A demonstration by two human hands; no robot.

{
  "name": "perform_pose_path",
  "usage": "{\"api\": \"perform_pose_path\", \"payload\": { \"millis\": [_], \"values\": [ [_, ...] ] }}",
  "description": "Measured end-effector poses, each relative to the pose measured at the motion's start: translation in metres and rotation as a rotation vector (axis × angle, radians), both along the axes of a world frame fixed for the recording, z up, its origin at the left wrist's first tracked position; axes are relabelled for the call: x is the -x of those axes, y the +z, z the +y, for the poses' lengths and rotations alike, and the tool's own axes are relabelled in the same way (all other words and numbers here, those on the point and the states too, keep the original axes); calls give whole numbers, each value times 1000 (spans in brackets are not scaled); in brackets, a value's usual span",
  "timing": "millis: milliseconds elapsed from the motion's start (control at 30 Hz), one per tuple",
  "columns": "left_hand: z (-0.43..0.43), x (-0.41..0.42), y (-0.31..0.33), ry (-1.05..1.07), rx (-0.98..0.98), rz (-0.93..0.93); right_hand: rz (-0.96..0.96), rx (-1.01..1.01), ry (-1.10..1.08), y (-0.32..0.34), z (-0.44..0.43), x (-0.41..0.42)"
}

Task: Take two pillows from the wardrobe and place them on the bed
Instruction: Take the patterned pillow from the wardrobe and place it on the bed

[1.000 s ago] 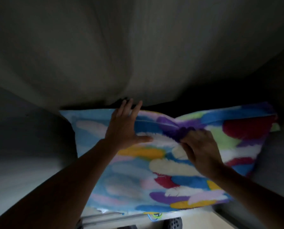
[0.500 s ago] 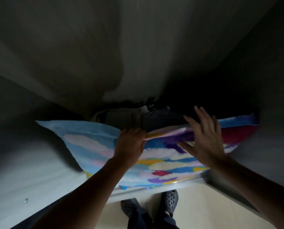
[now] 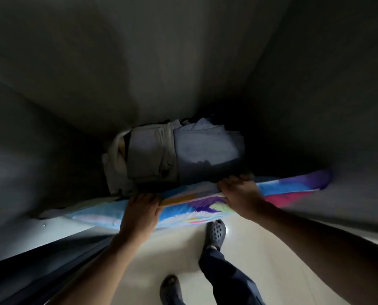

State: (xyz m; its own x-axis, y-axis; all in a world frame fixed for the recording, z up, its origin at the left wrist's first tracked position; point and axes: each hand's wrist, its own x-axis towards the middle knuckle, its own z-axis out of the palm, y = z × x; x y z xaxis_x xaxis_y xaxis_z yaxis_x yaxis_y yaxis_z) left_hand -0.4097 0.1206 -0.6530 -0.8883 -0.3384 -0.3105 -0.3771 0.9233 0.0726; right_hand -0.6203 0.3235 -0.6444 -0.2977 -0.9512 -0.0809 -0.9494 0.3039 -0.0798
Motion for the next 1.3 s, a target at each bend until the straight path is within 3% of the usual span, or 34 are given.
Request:
{"api": "perform_pose_path", "payload": {
  "millis": [267, 533, 800, 1000, 1300],
  "values": [
    [35, -55, 58, -172, 64, 154, 35, 1, -73, 50, 53, -70],
    [70, -85, 187, -268, 41, 310, 82, 125, -264, 180, 122, -144],
    [152, -46, 304, -427, 19, 498, 96, 258, -528, 292, 230, -169],
    [241, -16, 352, -539, -65, 432, 154, 330, -700, 341, 328, -182],
    [408, 43, 396, -731, -145, 535, 293, 338, -907, 384, 498, -169]
  ]
}}
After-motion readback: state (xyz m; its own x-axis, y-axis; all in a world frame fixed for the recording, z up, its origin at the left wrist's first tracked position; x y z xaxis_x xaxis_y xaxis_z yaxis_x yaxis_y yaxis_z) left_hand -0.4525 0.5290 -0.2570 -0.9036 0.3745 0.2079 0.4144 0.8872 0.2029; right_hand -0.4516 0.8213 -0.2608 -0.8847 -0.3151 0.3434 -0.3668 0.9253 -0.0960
